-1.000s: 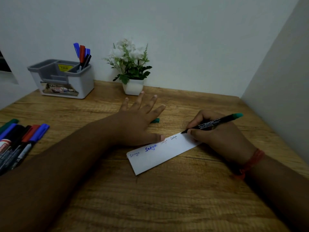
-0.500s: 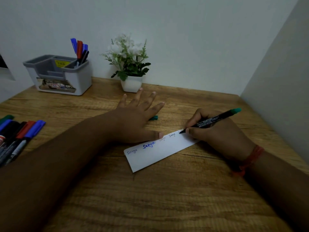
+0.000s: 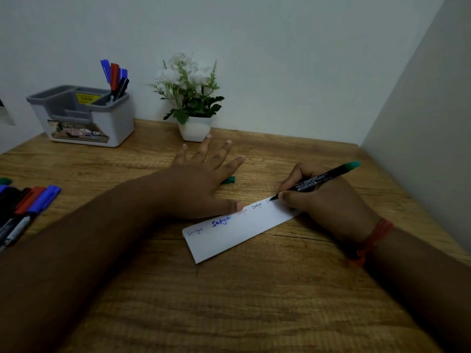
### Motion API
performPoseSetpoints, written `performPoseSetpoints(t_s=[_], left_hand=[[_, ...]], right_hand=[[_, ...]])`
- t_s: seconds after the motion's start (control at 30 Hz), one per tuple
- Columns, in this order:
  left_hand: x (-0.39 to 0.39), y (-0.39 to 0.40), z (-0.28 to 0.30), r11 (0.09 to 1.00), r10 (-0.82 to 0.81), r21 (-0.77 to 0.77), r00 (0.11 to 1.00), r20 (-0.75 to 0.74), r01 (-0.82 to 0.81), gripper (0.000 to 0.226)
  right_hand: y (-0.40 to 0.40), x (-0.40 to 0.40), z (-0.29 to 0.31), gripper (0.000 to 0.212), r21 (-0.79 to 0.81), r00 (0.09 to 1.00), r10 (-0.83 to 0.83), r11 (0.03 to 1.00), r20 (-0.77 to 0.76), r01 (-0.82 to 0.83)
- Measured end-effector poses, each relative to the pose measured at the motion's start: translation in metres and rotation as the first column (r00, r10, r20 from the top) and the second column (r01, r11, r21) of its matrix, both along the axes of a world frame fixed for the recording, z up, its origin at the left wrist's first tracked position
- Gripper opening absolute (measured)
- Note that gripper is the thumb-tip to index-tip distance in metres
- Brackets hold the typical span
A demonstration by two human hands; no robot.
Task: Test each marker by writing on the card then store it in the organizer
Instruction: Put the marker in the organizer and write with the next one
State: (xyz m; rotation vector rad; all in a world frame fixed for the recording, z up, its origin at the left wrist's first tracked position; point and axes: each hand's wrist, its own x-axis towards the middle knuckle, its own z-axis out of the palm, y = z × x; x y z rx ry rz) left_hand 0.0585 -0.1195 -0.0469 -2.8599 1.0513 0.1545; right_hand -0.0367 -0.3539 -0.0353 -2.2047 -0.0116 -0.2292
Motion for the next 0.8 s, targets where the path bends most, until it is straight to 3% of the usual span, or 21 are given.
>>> performPoseSetpoints(t_s=[0.8], left_hand=[[-0.0010, -0.0005, -0.0009, 1.000, 0.003, -0.007, 1.000, 0.007, -0.003, 0.099]], right_hand=[[-0.0006, 0.0019, -0.0020, 0.007, 0.009, 0.999, -0.041, 0.999, 0.018, 0.041]])
